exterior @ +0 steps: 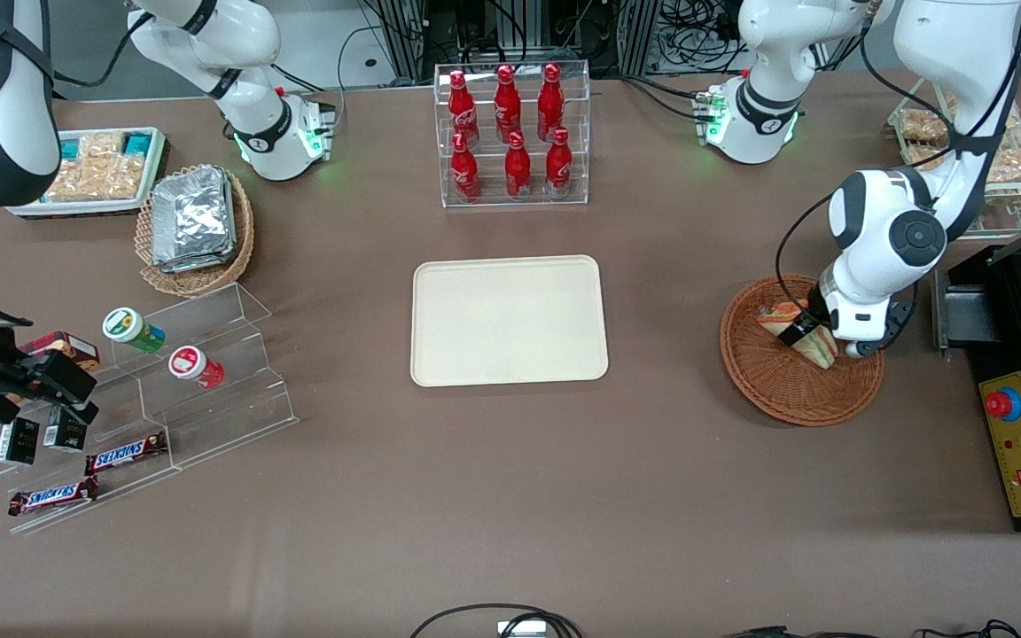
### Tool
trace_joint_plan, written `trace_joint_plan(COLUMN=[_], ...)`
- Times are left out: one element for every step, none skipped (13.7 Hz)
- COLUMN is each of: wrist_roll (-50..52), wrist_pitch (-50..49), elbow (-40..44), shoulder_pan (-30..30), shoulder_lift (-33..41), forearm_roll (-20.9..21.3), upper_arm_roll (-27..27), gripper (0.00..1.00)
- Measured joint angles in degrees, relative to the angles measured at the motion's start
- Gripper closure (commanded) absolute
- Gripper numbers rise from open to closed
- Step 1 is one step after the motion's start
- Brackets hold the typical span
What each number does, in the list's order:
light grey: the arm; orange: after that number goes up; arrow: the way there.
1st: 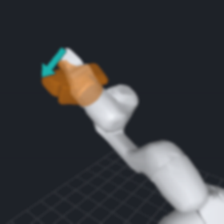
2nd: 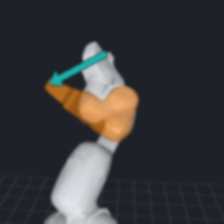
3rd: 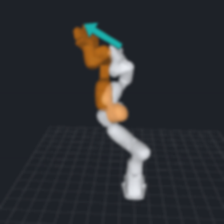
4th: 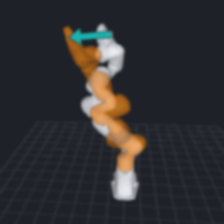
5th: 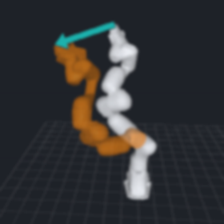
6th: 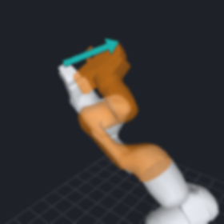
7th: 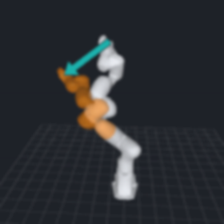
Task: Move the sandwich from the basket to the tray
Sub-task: 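Lower the left gripper and close it on the wrapped sandwich, then lift the sandwich and carry it toward the cream tray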
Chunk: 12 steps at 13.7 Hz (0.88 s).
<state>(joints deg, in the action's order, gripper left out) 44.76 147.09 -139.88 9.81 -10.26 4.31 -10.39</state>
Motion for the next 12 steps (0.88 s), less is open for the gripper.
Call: trace_joint_plan(wrist_roll=[0.2,0.4,0.4,0.4,0.4,0.4,0.4,0.4,0.4,0.3,0.3,0.1], wrist_pitch=[0.3,0.5,0.6,0.6,0.6,0.6,0.6,0.5,-0.1,-2.0,-4.9,-8.4], elbow=[0.0,0.0,0.0,0.0,-0.1,-0.1,-0.1,-0.1,0.0,0.3,0.9,2.0], shoulder_pan=[0.0,0.0,0.0,0.0,0.0,0.0,-0.1,-0.1,-0.1,-0.2,-0.3,-0.5], shoulder_lift=[-0.5,-0.8,-0.9,-0.9,-1.0,-1.1,-1.1,-1.0,-0.7,-0.1,1.0,2.7], forearm_roll=[0.0,0.0,0.0,0.0,0.0,0.0,0.0,0.1,0.2,0.7,1.6,2.4], upper_arm_roll=[0.0,0.0,0.0,0.0,0.0,0.0,0.0,0.0,-0.1,-0.1,-0.3,-0.6], gripper=[0.45,0.68,0.86,1.0,1.0,1.0,1.0,1.0,1.0,1.0,1.0,1.0])
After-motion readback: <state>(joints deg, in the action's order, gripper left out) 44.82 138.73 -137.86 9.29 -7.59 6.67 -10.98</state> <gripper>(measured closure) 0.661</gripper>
